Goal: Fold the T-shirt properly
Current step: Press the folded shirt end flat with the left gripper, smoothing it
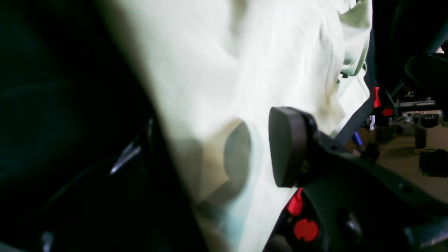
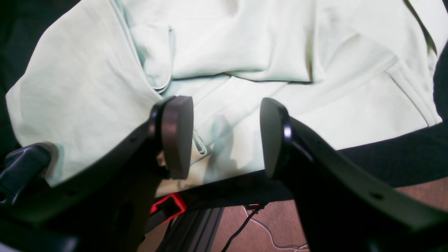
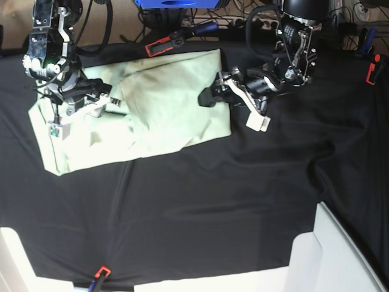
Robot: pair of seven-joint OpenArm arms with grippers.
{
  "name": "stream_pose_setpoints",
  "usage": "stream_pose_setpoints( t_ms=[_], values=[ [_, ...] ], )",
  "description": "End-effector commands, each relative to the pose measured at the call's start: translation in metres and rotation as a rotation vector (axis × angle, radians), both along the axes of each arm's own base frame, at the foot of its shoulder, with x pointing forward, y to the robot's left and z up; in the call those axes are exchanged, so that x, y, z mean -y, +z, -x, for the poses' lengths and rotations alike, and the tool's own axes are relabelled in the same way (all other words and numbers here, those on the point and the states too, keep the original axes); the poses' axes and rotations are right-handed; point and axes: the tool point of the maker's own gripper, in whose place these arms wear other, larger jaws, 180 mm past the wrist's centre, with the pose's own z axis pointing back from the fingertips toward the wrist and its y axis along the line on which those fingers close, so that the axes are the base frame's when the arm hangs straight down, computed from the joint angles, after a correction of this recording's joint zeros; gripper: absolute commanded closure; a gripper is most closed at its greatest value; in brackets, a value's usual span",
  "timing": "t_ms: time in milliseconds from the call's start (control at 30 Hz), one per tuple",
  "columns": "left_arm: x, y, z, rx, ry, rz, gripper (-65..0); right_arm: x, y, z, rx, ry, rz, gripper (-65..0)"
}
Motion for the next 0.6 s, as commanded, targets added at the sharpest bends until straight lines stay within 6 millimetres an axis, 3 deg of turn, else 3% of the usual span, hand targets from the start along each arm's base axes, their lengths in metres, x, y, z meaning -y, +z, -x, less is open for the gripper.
stream_pose_setpoints(
  t_ms=[0, 200, 367, 500, 567],
  values=[
    [0.001, 0.003, -0.002, 0.008, -0.009, 0.004, -40.1, 0.001, 0.007, -0.006, 0.032, 0.001, 0.005, -29.5],
    [0.01, 0.001, -0.004, -0.001, -0.001, 0.026, -40.0, 0.0, 0.007, -0.006, 0.032, 0.001, 0.003, -29.5],
    [0.014, -0.018, -0.012, -0.069, 0.023, 0.045, -39.5, 0.0, 0.006, -0.003, 0.026, 0.001, 0.003, -29.5],
    [0.015, -0.022, -0.024, -0.061, 0.076, 0.067, -39.1, 0.001, 0.004, -0.001, 0.02, -0.001, 0.004, -29.5],
    [0.015, -0.021, -0.028, -0.049, 0.091, 0.075, -33.1, 0.002, 0.004, -0.001, 0.02, -0.004, 0.005, -29.5]
  ],
)
